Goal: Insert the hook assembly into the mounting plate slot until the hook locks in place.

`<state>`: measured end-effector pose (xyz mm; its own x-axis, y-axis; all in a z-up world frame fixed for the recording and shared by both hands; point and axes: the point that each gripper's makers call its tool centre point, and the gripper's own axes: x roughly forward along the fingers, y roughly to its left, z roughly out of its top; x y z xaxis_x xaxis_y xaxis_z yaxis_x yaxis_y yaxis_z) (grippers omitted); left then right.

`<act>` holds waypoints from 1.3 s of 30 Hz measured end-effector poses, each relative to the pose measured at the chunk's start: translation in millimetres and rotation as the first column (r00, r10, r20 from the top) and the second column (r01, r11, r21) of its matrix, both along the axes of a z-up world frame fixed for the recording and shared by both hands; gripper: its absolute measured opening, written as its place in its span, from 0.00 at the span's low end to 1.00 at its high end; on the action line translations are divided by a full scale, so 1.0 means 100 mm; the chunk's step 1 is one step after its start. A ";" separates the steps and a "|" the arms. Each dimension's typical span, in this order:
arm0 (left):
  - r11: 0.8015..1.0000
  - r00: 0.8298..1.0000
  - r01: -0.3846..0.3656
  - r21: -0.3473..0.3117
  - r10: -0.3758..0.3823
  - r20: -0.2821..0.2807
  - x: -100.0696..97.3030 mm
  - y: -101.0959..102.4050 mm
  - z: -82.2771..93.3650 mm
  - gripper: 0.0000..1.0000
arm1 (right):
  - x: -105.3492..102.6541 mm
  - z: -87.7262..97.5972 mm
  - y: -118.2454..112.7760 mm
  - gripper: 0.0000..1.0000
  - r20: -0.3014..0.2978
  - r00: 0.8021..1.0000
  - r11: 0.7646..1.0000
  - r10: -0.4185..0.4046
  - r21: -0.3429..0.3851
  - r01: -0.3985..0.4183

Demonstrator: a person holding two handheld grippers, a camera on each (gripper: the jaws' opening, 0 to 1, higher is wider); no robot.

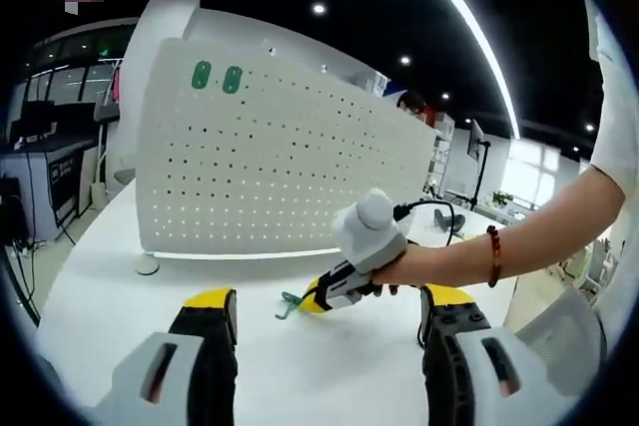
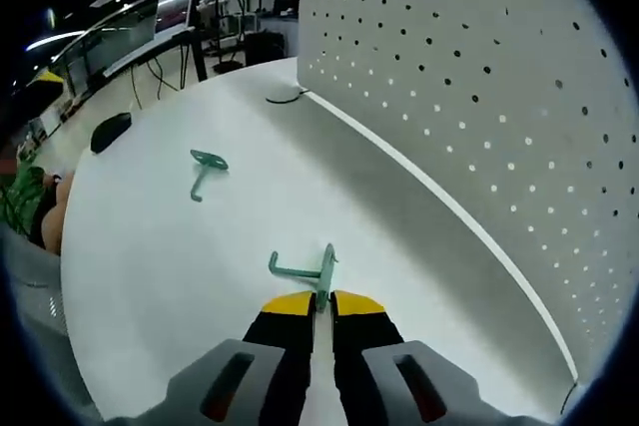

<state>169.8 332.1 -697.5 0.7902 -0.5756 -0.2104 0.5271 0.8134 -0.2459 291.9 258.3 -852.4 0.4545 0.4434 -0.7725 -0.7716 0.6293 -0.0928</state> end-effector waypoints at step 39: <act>0.998 0.999 0.033 -0.044 -0.033 0.010 -0.03 -0.20 0.20 0.71 | -0.40 0.83 -0.07 0.02 0.133 0.987 0.970 -0.088 0.238 0.055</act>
